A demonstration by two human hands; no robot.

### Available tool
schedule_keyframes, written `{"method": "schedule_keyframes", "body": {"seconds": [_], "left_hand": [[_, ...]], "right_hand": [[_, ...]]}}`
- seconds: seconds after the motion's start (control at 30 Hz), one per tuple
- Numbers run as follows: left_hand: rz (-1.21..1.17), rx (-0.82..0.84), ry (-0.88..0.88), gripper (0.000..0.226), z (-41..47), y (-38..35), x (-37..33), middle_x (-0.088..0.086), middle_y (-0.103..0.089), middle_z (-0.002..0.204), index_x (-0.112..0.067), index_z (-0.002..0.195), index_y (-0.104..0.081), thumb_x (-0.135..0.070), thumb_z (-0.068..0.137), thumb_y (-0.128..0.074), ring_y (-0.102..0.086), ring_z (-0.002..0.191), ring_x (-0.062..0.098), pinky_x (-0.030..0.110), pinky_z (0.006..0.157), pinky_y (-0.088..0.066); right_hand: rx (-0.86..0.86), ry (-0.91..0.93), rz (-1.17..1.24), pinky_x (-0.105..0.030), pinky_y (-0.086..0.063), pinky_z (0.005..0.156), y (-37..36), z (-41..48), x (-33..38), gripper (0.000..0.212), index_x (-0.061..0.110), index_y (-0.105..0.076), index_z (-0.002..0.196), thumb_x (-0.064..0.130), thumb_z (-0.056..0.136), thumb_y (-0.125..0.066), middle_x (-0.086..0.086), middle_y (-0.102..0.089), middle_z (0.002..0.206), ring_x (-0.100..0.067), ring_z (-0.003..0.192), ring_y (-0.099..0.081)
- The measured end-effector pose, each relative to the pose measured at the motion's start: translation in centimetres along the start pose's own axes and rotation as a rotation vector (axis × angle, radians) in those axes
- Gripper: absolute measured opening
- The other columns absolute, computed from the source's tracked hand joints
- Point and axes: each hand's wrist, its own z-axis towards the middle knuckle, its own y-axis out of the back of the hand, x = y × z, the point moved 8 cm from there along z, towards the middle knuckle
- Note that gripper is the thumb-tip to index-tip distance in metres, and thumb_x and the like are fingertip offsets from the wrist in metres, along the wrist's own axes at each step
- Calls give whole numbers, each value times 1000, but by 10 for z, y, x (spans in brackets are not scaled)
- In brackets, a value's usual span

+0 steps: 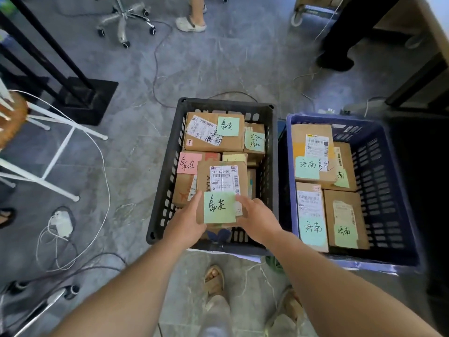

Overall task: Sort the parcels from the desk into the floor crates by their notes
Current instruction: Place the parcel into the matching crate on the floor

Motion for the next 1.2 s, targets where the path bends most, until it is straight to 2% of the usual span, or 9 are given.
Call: {"method": "schedule_keyframes", "body": {"seconds": [0.13, 0.33, 0.7, 0.87, 0.97, 1.1, 1.2], "left_hand": [[12, 8, -16, 90, 8, 0, 2, -7, -51, 140, -40, 153, -3, -11, 90, -61, -56, 113, 19, 37, 85, -50], [53, 47, 10, 95, 11, -3, 7, -7, -49, 143, -42, 152, 5, -14, 90, -62, -55, 119, 19, 38, 90, -50], [58, 41, 11, 95, 19, -5, 1, -8, -53, 138, -43, 151, 8, -14, 91, -60, -58, 106, 15, 38, 80, -55], [42, 19, 9, 94, 24, -4, 5, -7, -51, 140, -41, 152, 5, -13, 91, -60, -56, 111, 16, 36, 81, -54], [45, -4, 24, 94, 31, 1, 14, -5, -52, 138, -41, 152, 5, -12, 91, -61, -57, 107, 16, 35, 78, -54], [28, -31, 50, 96, 45, 15, 30, -5, -54, 136, -45, 150, 8, -14, 91, -61, -56, 111, 19, 41, 84, -53], [5, -59, 41, 99, 57, 27, 40, -4, -52, 138, -48, 149, 9, -13, 90, -62, -53, 118, 20, 43, 88, -53]], "right_hand": [[24, -24, 29, -34, -51, 91, -8, 7, -3, 59, 32, -26, 151, 18, 97, -46, -7, -39, 141, -25, 110, -56], [46, -39, 29, -36, -52, 91, -12, 9, -3, 56, 33, -28, 149, 18, 98, -45, -8, -37, 143, -26, 108, -57], [45, -57, 45, -31, -52, 89, -7, 16, -8, 59, 31, -25, 151, 17, 97, -44, -4, -37, 145, -23, 112, -56], [44, -54, 58, -31, -52, 89, -10, 22, -6, 60, 34, -25, 151, 19, 97, -45, -4, -37, 146, -21, 110, -56], [43, -26, 43, -31, -51, 93, -11, 30, 4, 60, 33, -25, 152, 17, 97, -43, -3, -35, 149, -21, 118, -52], [38, 19, -5, -35, -51, 93, -13, 47, 25, 61, 32, -20, 152, 16, 98, -41, -7, -40, 142, -25, 117, -52], [47, 29, -24, -33, -50, 91, -19, 64, 36, 62, 33, -17, 153, 16, 98, -40, -7, -41, 139, -25, 114, -52]]}}
